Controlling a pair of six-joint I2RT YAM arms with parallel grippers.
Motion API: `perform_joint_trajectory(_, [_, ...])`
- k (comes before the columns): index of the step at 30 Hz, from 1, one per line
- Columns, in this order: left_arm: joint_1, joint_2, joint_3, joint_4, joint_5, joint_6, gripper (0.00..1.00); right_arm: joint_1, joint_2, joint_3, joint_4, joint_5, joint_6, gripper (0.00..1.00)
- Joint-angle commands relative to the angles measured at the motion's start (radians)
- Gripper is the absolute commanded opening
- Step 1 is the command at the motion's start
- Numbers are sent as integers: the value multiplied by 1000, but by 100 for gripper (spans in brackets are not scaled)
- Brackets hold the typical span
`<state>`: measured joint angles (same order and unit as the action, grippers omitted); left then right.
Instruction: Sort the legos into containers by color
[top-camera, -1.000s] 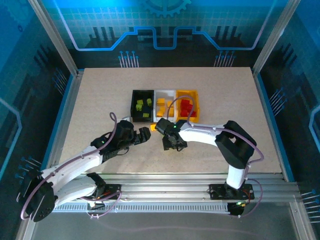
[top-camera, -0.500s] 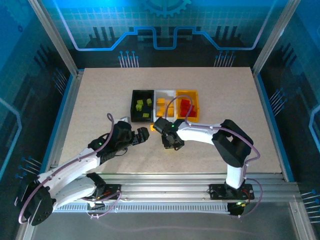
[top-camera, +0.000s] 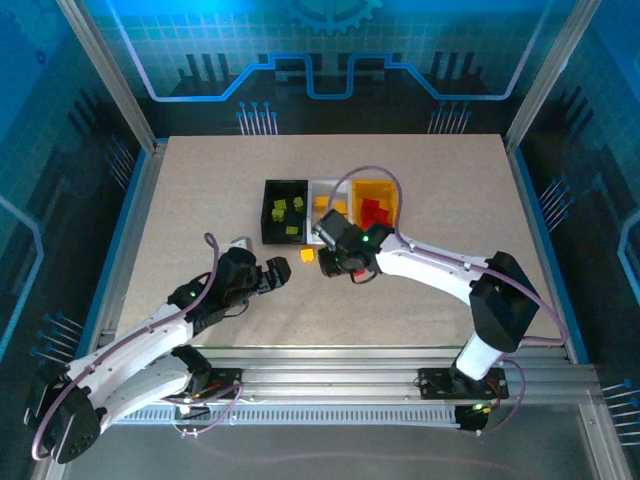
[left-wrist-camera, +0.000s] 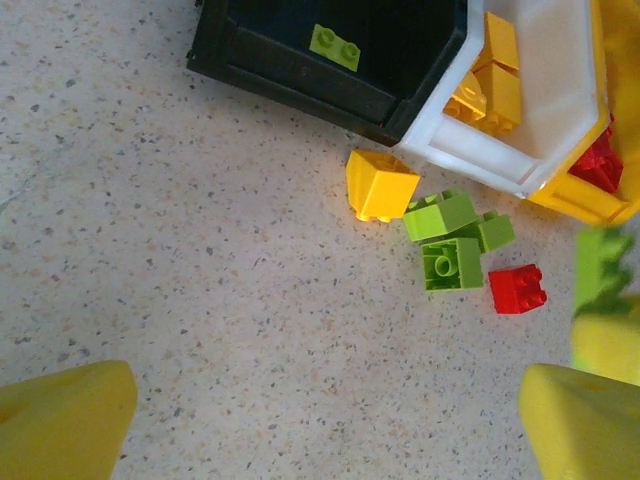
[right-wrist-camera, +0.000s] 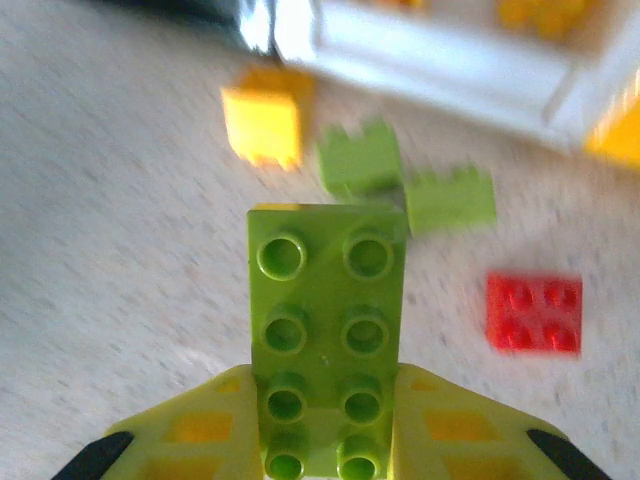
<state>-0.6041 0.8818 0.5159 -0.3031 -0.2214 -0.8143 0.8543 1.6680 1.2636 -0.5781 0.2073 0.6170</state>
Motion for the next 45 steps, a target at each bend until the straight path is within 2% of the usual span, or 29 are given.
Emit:
perform_joint_trajectory(1, [9, -32, -22, -39, -22, -19, 99, -46, 88, 128, 41, -63, -83, 26])
perform_joint_trajectory(8, [11, -53, -19, -71, -9, -14, 99, -92, 344, 458, 24, -126, -135, 28])
perform_joint_trajectory(15, [12, -62, -13, -91, -3, -13, 99, -121, 536, 702, 13, -164, -147, 32])
perform_joint_trajectory(16, [12, -64, -13, -94, -3, -10, 99, -123, 559, 731, 11, -170, -148, 34])
perform_joint_trajectory(20, [12, -70, -11, -100, -1, -5, 99, -129, 588, 798, 12, -201, -147, 58])
perform_joint_trajectory(21, [11, -73, -11, -100, 0, -4, 99, -129, 581, 798, 15, -201, -148, 61])
perform_joint_trajectory(26, [11, -67, -9, -79, 14, 6, 99, -131, 461, 676, 66, -166, -141, 65])
perform_joint_trajectory(30, [12, -34, 14, -57, 25, 33, 99, -132, 299, 484, 98, -114, -111, 65])
perform_joint_trajectory(35, [13, 26, 63, -54, 16, 44, 99, -133, 109, 234, 48, -38, -55, 66])
perform_joint_trajectory(40, [18, 23, 65, -34, 9, 41, 99, -127, 55, 67, -35, -23, 7, 66])
perform_joint_trajectory(45, [22, 22, 70, -56, -4, 38, 99, -73, 78, -23, -14, -5, 52, 65])
